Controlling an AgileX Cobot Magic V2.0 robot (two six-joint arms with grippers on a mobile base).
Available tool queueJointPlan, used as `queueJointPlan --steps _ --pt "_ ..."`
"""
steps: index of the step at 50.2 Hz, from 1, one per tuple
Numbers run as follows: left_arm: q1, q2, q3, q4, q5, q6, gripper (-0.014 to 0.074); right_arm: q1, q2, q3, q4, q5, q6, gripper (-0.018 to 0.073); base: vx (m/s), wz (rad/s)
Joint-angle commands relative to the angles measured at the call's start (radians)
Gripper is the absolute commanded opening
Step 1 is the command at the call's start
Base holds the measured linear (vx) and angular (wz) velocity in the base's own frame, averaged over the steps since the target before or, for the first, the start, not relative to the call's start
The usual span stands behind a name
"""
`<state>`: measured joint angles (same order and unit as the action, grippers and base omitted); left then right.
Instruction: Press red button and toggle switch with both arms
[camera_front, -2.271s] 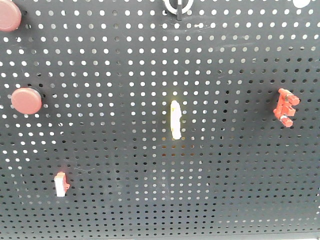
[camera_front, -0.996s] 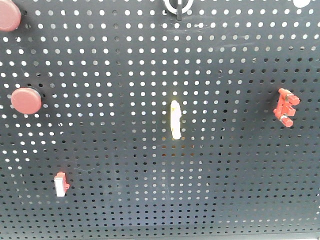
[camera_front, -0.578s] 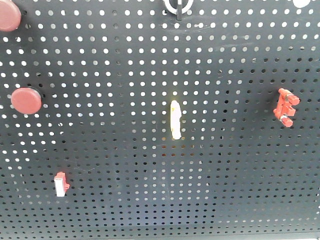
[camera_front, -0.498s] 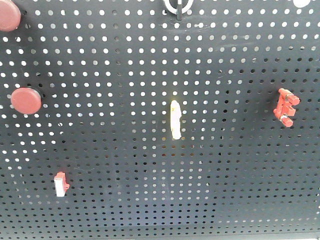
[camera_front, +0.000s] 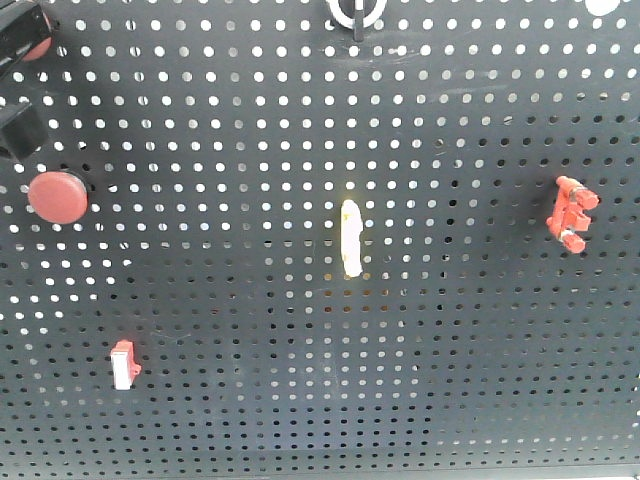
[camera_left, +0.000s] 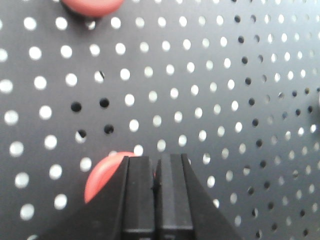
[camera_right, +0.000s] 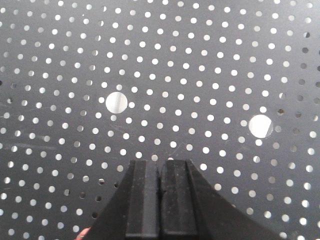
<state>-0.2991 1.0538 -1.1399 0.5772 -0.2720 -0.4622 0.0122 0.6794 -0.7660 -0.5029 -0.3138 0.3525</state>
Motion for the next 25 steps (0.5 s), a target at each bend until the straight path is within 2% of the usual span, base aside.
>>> queueJointPlan --steps 1,8,12,15,25 --pt "-0.001 -0.047 -0.025 -0.013 -0.014 -0.013 0.0002 -0.004 0.005 -0.033 0.006 -0.062 -0.001 0.0 0.0 0.0" --pt "-0.001 -0.149 0.022 -0.013 0.033 -0.013 0.0002 -0.004 0.005 -0.033 -0.002 -0.083 0.0 0.0 0.0 0.0" --pt "-0.001 -0.213 0.066 -0.013 0.071 -0.013 0.0002 -0.004 0.005 -0.033 -0.06 -0.124 0.003 0.0 0.0 0.0" --pt "-0.001 -0.254 0.105 -0.014 0.091 -0.013 0.0002 -0.004 0.005 -0.033 -0.138 -0.149 0.029 0.0 0.0 0.0" --pt "-0.001 -0.319 0.161 -0.014 0.11 -0.013 0.0002 -0.004 0.059 -0.093 -0.313 -0.173 0.302 0.0 0.0 0.0"
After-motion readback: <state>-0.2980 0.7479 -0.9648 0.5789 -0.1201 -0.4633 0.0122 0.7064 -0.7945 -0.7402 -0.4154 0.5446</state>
